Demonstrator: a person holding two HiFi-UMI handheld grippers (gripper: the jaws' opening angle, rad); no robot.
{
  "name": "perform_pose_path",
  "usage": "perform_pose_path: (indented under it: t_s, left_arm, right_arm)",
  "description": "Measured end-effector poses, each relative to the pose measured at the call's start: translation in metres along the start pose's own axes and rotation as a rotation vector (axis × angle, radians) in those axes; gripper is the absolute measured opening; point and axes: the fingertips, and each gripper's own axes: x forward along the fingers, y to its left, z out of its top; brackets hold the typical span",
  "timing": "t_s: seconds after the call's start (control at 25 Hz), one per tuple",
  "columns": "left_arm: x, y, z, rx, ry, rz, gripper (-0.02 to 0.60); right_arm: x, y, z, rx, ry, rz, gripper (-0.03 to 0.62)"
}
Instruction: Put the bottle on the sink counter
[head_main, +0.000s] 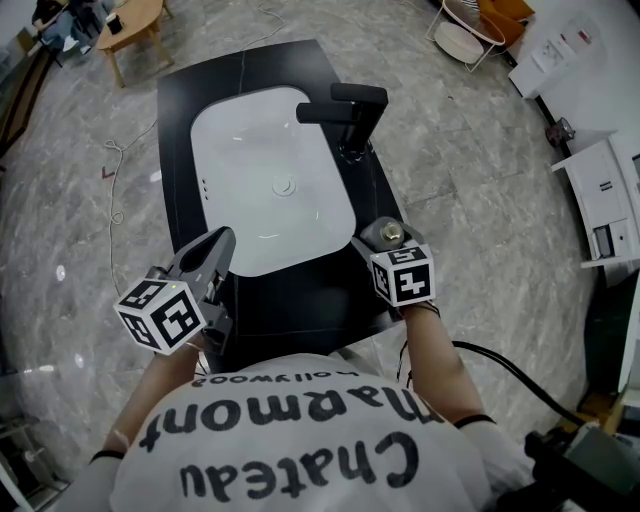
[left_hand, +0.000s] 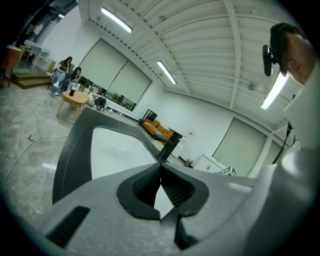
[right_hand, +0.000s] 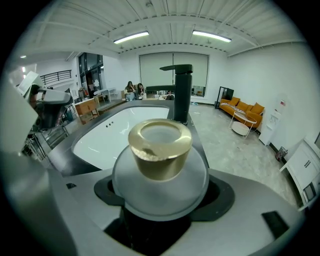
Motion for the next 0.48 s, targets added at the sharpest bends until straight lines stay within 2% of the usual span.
perform_pose_path:
  t_s: [0.12, 0.28, 0.48]
  left_arm:
    - [-0.003, 0.003, 0.0, -0.005, -0.008, 0.007, 0.015]
    - [-0.012, 0.007, 0.002, -0.05, -0.041, 0.02, 0.015]
    - [-0.025, 0.012, -0.005, -0.039, -0.037, 0.037, 0.015]
  right_arm:
    - [0.001, -0.001, 0.0, 0.005, -0.006, -0.01, 0.341]
    - [0.002, 0.0, -0.001, 0.011, -0.005, -0.006, 0.341]
    - [0.003, 0.0, -0.004, 0.031, -0.015, -0.001, 0.342]
